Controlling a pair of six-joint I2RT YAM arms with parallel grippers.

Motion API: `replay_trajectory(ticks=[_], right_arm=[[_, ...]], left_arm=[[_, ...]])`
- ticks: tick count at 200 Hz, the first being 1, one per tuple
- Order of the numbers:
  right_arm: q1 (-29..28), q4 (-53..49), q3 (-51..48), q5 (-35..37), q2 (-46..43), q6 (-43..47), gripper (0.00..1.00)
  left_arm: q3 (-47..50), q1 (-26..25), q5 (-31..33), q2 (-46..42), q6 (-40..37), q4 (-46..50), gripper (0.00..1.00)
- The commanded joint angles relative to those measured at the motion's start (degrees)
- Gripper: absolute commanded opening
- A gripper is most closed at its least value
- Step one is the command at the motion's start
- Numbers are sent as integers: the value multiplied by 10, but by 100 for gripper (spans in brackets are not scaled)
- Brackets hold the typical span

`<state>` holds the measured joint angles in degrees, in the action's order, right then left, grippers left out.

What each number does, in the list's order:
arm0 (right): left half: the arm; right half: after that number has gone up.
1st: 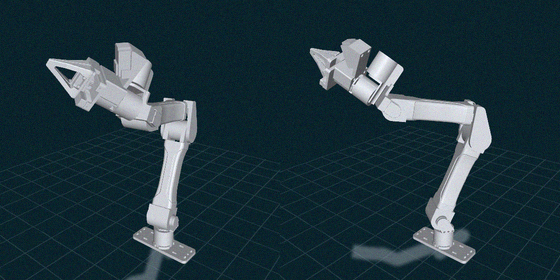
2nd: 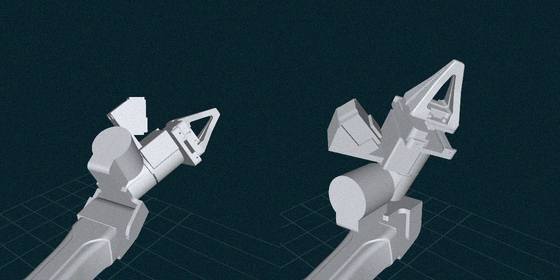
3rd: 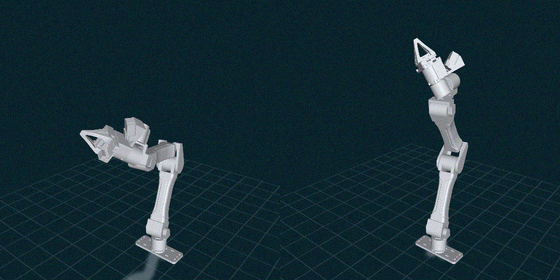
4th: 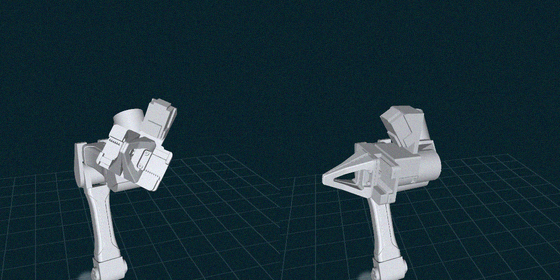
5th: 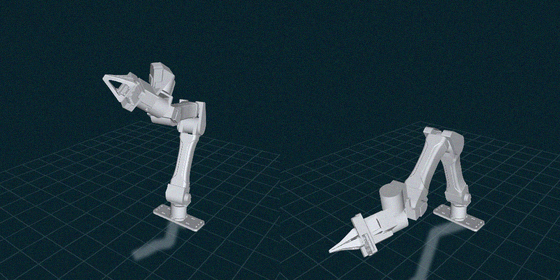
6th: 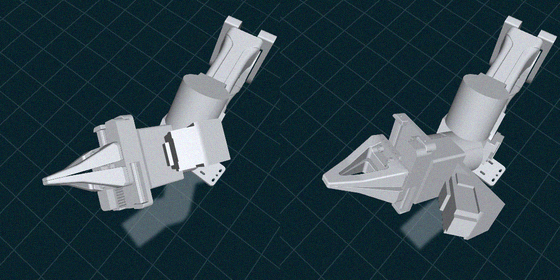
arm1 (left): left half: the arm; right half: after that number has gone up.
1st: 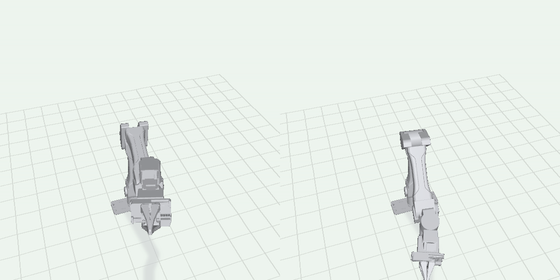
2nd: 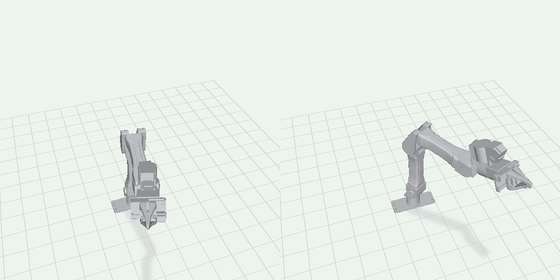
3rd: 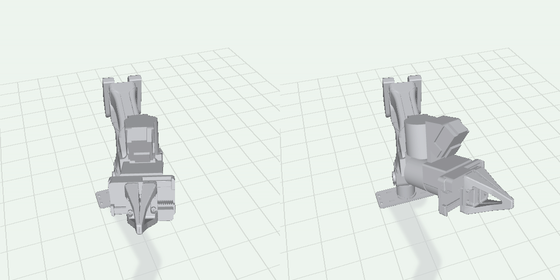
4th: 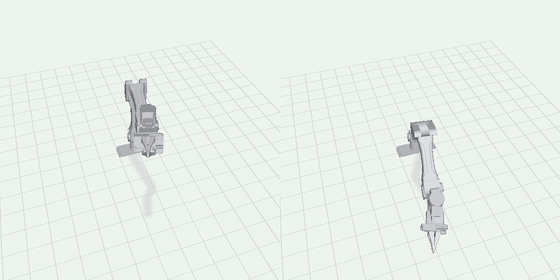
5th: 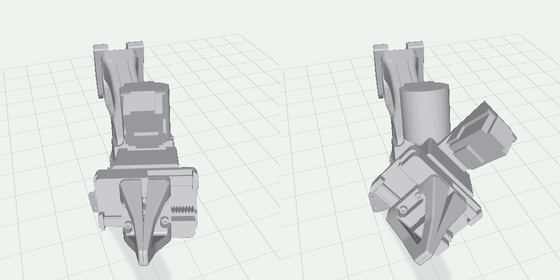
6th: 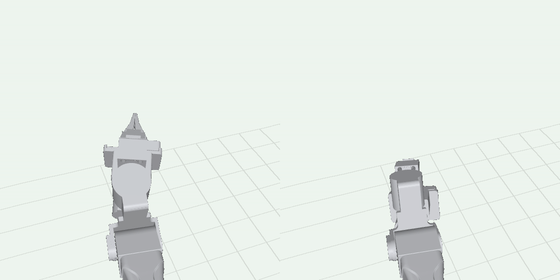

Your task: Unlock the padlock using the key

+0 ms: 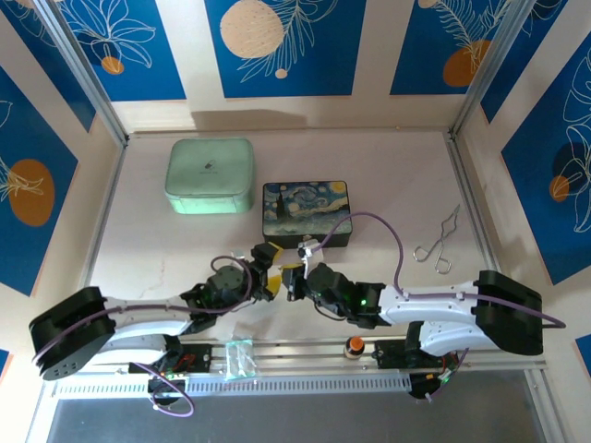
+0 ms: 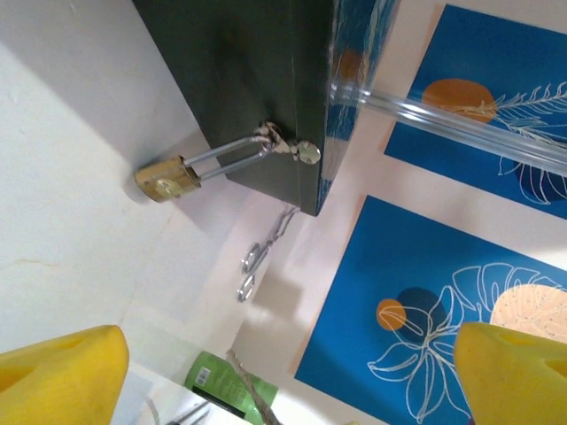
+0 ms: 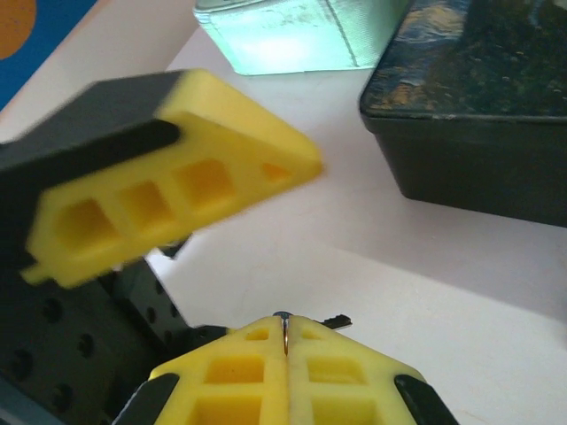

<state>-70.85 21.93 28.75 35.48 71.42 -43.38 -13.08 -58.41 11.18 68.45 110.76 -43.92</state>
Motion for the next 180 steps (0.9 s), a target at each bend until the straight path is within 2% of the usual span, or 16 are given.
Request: replay_trajectory(ticks=[1, 23, 44, 80, 102, 132, 173, 180], right_arm=[[0, 62, 19, -29, 17, 25, 0], [-3, 84, 16, -45, 32, 22, 0], [-9, 87, 7, -38, 31, 18, 0], [-11, 58, -13, -22, 2, 7, 0], [-11, 44, -29, -13, -20, 0, 0], [-11, 35, -37, -8, -34, -5, 0], [-11, 40, -37, -10, -34, -1, 1], [-11, 44, -36, -13, -31, -1, 1]], left_arm=[[-9, -4, -27, 35, 15, -90, 89], [7, -4, -7, 60, 23, -173, 81], [13, -4, 2, 59, 19, -177, 72], [15, -4, 10, 13, 5, -110, 61], [13, -3, 22, -39, -2, -22, 57], [9, -3, 34, -105, -15, 84, 41], [9, -3, 32, -119, -25, 102, 38], [9, -3, 29, -113, -25, 95, 34]])
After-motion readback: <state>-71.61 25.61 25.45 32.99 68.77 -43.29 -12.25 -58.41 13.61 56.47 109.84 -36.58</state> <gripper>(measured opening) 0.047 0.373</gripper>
